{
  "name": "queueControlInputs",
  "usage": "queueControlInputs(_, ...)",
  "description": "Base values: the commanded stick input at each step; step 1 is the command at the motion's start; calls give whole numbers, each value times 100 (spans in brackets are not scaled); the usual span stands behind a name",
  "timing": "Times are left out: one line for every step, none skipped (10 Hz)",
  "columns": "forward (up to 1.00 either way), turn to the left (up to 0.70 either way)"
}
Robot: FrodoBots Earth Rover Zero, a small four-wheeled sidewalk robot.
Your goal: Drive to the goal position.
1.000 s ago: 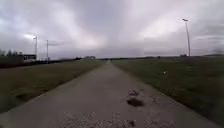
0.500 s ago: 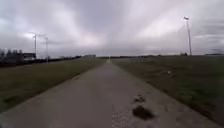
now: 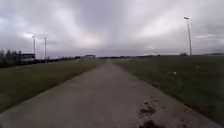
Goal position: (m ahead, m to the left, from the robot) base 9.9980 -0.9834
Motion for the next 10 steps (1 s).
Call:
queueControlInputs(70, 0)
queueControlInputs(70, 0)
queueControlInputs(70, 0)
queueControlInputs(70, 0)
queueControlInputs(70, 0)
queueControlInputs(70, 0)
queueControlInputs(70, 0)
queueControlInputs(70, 0)
queueControlInputs(70, 0)
queueControlInputs(70, 0)
